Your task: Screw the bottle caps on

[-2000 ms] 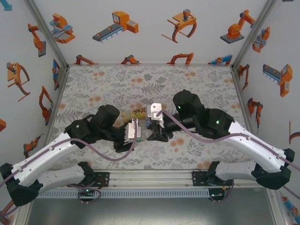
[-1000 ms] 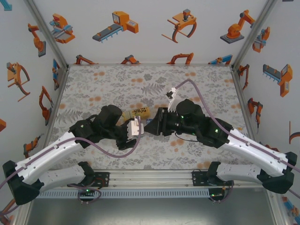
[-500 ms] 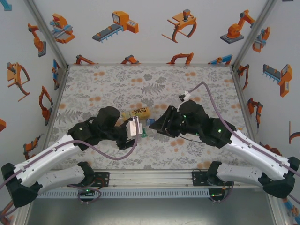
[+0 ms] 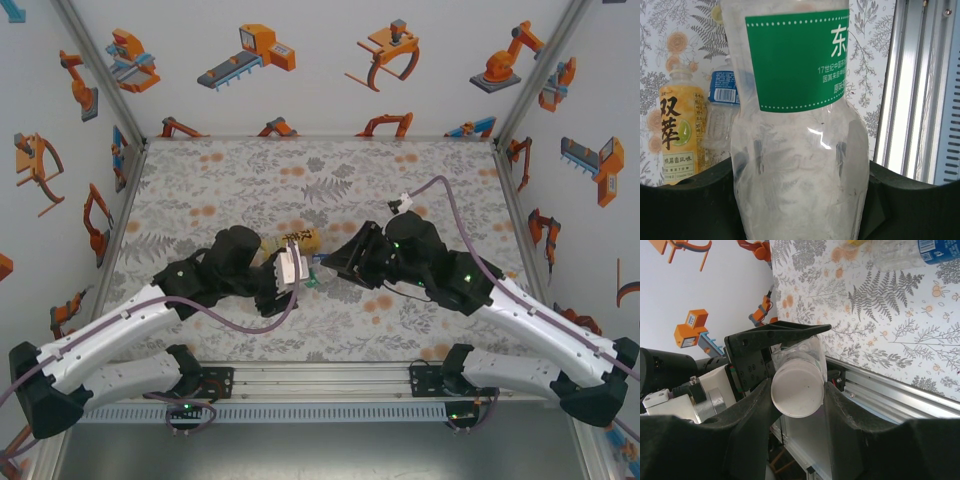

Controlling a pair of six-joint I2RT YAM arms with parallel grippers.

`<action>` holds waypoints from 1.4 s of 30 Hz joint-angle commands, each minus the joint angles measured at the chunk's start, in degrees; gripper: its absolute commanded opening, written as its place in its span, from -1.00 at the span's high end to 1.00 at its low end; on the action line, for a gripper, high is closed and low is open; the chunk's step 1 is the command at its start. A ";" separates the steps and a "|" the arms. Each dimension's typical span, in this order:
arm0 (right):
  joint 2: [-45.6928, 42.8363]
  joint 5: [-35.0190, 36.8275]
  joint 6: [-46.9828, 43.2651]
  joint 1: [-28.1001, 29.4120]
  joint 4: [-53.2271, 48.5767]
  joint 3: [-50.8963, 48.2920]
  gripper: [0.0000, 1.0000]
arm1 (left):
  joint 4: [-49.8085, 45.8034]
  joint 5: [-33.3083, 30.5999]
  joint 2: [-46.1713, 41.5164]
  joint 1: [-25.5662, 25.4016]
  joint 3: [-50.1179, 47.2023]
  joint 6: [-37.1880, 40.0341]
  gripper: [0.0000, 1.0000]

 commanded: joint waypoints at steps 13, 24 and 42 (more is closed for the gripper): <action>1.24 -0.43 -13.63 -2.25 -4.02 5.10 -0.19 | 9.69 5.10 -0.96 -0.54 -1.17 -0.52 1.00; 1.15 -6.17 -42.58 -4.40 -6.39 16.31 -0.33 | 8.47 6.07 -2.05 -0.54 -1.84 -0.41 1.00; 3.85 -37.24 -101.93 -4.44 -13.14 19.27 -0.25 | 6.02 10.53 -3.48 -0.55 -1.31 1.49 1.00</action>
